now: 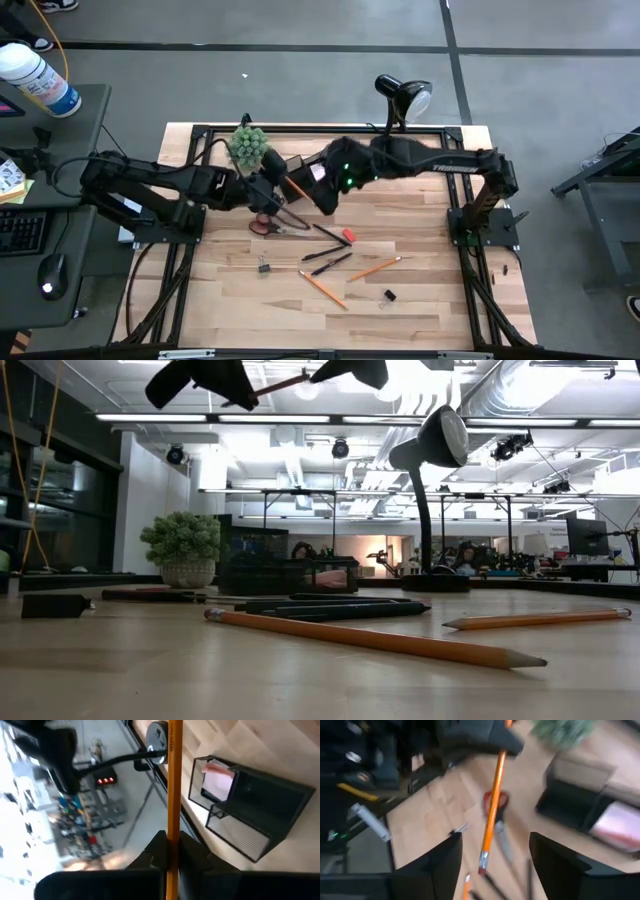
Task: Pick and place office supplies into organizer
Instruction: Put the top right orange pencil into the black desk organizer, then put the right orange pencil into the black desk organizer
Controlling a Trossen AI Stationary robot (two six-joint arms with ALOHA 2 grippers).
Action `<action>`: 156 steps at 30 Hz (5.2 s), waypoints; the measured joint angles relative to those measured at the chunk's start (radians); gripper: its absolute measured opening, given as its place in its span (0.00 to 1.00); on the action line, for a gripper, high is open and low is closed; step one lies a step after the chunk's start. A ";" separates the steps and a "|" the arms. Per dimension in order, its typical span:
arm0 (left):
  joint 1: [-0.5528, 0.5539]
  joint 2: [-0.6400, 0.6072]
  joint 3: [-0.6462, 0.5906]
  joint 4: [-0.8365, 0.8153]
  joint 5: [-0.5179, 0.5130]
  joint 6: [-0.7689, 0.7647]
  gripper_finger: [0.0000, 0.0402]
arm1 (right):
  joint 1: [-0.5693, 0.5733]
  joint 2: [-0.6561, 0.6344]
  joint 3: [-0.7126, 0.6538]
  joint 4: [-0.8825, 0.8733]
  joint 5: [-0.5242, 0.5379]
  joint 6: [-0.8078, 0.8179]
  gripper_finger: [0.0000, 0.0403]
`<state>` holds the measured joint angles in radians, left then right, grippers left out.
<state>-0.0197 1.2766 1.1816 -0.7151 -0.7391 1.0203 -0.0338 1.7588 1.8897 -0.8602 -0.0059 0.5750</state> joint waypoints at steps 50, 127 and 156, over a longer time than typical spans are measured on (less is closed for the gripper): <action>0.524 0.000 -0.742 1.266 0.526 -1.003 0.01 | 0.011 0.009 0.287 -0.392 0.437 0.012 0.57; 0.252 0.140 -0.709 1.722 0.907 -1.016 0.00 | 0.260 -0.212 -0.625 -0.339 -0.046 0.029 0.57; -0.121 0.140 -0.073 0.555 0.570 -0.844 0.00 | 0.368 -0.231 -1.047 0.041 -0.049 -0.477 0.55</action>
<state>-0.1406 1.4170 1.1084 -0.1601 -0.1688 0.1767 0.3340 1.5282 0.8424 -0.8189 -0.0550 0.0976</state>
